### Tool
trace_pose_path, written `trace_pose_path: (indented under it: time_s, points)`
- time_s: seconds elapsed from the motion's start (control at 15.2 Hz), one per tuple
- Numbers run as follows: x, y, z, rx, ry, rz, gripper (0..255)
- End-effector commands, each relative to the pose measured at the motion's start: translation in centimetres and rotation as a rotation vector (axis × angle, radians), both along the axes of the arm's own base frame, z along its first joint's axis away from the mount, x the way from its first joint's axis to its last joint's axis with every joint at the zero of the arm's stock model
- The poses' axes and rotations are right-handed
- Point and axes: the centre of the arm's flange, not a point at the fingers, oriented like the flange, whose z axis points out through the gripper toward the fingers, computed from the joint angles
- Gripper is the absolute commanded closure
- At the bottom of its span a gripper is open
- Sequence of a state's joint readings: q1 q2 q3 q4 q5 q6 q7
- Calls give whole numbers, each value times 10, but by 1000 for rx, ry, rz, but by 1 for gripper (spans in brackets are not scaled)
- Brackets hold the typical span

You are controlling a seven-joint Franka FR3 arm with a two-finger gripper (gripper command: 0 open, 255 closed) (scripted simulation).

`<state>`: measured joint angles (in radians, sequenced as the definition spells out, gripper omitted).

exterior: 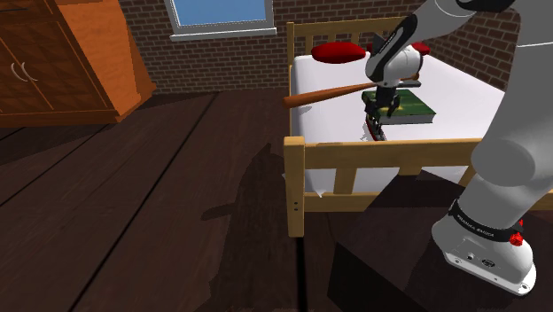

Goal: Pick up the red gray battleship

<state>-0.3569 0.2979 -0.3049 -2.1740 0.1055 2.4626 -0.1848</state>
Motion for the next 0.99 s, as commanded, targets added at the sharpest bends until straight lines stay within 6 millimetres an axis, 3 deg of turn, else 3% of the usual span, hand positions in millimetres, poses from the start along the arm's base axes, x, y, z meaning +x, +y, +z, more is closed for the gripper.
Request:
trace_pose_path:
  time_s: [0.0,0.26,0.4,0.46,0.92]
  points:
    - [0,-1,-11,0,-1,-2,0]
    - [0,-1,-35,0,-1,-2,0]
    - [0,-1,-35,0,-1,-2,0]
    - [0,-1,-35,0,-1,-2,255]
    - [1,-1,-35,0,-1,-2,255]
